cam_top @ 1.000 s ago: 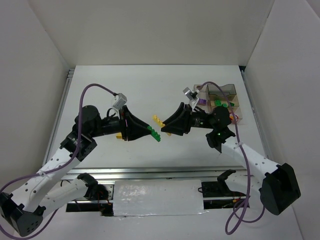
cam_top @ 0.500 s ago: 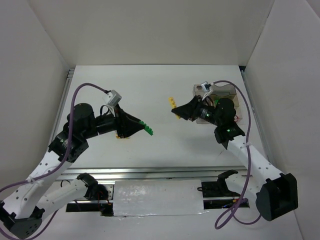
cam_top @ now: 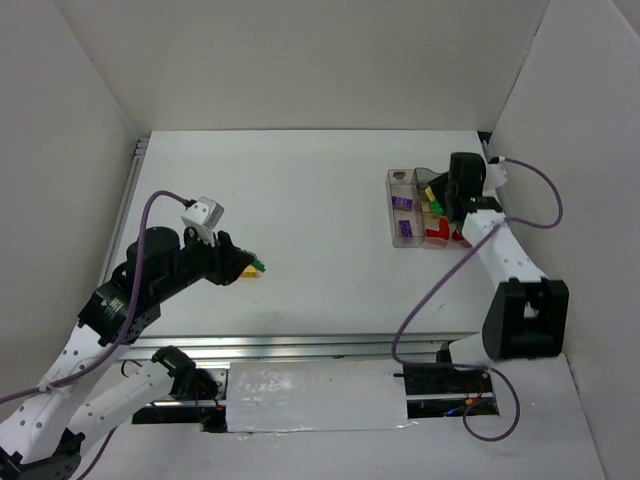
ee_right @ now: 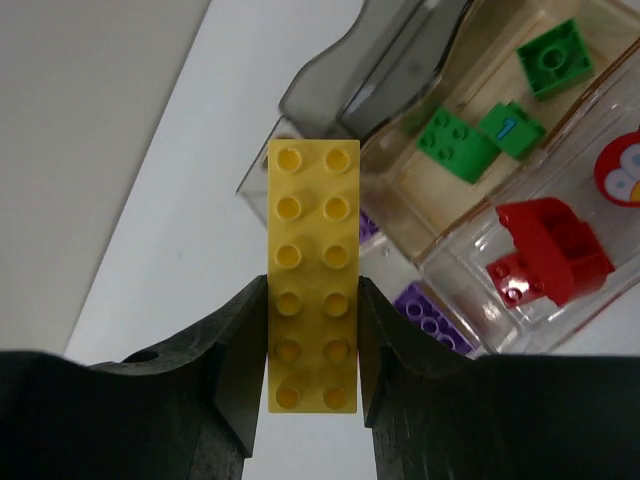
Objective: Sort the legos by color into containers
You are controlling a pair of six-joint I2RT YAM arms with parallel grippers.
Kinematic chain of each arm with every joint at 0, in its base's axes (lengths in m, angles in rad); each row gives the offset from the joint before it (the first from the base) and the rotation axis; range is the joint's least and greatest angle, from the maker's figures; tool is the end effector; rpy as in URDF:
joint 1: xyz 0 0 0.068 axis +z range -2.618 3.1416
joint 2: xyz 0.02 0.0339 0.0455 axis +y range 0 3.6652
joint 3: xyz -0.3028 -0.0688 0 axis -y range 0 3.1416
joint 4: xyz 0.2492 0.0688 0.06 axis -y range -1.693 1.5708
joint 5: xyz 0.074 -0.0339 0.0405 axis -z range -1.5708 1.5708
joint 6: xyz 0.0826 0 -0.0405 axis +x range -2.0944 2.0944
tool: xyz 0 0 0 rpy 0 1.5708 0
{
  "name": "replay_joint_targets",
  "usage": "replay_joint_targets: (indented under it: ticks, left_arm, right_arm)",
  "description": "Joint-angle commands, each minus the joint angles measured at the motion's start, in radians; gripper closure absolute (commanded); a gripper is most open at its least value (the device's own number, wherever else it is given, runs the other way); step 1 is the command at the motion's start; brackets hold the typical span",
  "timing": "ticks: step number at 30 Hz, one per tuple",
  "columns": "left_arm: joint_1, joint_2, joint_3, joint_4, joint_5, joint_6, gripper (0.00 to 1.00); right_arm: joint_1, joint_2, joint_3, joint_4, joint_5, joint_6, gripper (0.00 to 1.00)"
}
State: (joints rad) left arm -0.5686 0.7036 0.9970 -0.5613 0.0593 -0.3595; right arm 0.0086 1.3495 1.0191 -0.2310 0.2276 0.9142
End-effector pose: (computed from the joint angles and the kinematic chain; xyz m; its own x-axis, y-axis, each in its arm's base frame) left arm 0.1332 -0.0909 0.3975 -0.4148 -0.1517 -0.8972 0.4698 0.8087 -0.3539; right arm 0.3396 -0.0157 0.3026 -0.1803 0.7701 -0.6119 0.5331 0.5993 0.5972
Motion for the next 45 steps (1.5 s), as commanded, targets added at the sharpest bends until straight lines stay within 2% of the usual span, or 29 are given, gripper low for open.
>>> replay_joint_targets:
  ticks: [1,3,4,6,10,15,18,19,20,24,25,27,29,31,34,35,36,37,38,39,41,42,43,44,45]
  left_arm:
    - [0.044,-0.043,-0.041,0.038,0.055,0.051,1.0]
    - [0.072,-0.053,-0.063,0.063,0.106,0.053,1.0]
    - [0.076,-0.053,-0.066,0.057,0.106,0.053,1.0]
    - [0.079,-0.05,-0.064,0.057,0.105,0.056,1.0]
    - [0.105,-0.035,-0.063,0.058,0.134,0.06,1.0]
    - [0.133,-0.032,-0.067,0.066,0.166,0.06,1.0]
    - [0.138,-0.029,-0.067,0.064,0.16,0.059,1.0]
    - [0.138,-0.024,-0.066,0.063,0.16,0.06,1.0]
    - [0.138,-0.024,-0.066,0.063,0.165,0.062,1.0]
    - [0.141,-0.018,-0.066,0.064,0.175,0.063,1.0]
    - [0.141,-0.015,-0.066,0.066,0.177,0.065,1.0]
    - [0.142,-0.015,-0.064,0.064,0.18,0.064,1.0]
    - [0.144,-0.012,-0.064,0.066,0.188,0.065,1.0]
    - [0.148,-0.009,-0.064,0.067,0.194,0.062,1.0]
    - [0.165,0.005,-0.061,0.083,0.203,0.047,1.0]
    - [0.171,0.016,-0.055,0.092,0.203,0.033,1.0]
    - [0.177,0.046,-0.049,0.124,0.185,-0.023,1.0]
    - [0.177,0.071,-0.038,0.139,0.175,-0.06,1.0]
    - [0.177,0.1,-0.025,0.159,0.175,-0.153,1.0]
    - [0.176,0.169,-0.026,0.244,0.206,-0.2,1.0]
    - [0.158,0.258,-0.032,0.366,0.26,-0.325,1.0]
    - [0.104,0.364,-0.026,0.439,0.26,-0.344,1.0]
    - [0.066,0.432,-0.006,0.546,0.235,-0.351,1.0]
    - [0.024,0.498,0.085,0.573,0.199,-0.317,1.0]
    - [-0.008,0.652,0.142,0.593,0.17,-0.293,1.0]
  right_arm:
    - [-0.001,0.173,0.201,-0.063,0.242,0.189,1.0]
    - [-0.001,0.325,0.304,-0.118,0.26,0.19,1.0]
    - [-0.001,0.379,0.419,-0.152,0.272,0.201,1.0]
    - [-0.001,0.513,0.522,-0.247,0.311,0.21,1.0]
    - [-0.03,0.678,0.738,-0.379,0.349,0.261,1.0]
    - [-0.033,0.698,0.713,-0.35,0.348,0.301,0.99]
    - [-0.033,0.703,0.679,-0.308,0.337,0.31,0.91]
    - [-0.038,0.709,0.684,-0.306,0.329,0.311,0.83]
    - [-0.038,0.717,0.69,-0.312,0.329,0.311,0.68]
    - [-0.041,0.749,0.717,-0.286,0.302,0.285,0.49]
    - [-0.041,0.752,0.723,-0.281,0.297,0.281,0.36]
    - [-0.042,0.764,0.748,-0.278,0.276,0.266,0.24]
    - [-0.042,0.772,0.774,-0.28,0.257,0.252,0.05]
    - [-0.045,0.774,0.789,-0.292,0.243,0.235,0.0]
    - [-0.044,0.723,0.79,-0.298,0.204,0.209,0.0]
    - [-0.044,0.65,0.768,-0.285,0.179,0.159,0.0]
    - [-0.035,0.601,0.687,-0.242,0.144,0.117,0.0]
    - [-0.032,0.468,0.623,-0.2,0.124,0.089,0.0]
    - [-0.026,0.388,0.472,-0.156,0.078,0.062,0.0]
    - [-0.024,0.226,0.401,-0.093,0.061,0.023,0.0]
    - [-0.021,0.058,0.191,-0.056,0.032,-0.011,0.0]
    - [-0.019,-0.023,0.135,-0.057,0.026,-0.026,0.0]
    - [-0.019,-0.185,0.08,-0.062,0.023,-0.053,0.0]
    - [-0.019,-0.264,-0.013,-0.068,0.019,-0.066,0.0]
    - [-0.019,-0.335,-0.048,-0.091,0.022,-0.069,0.0]
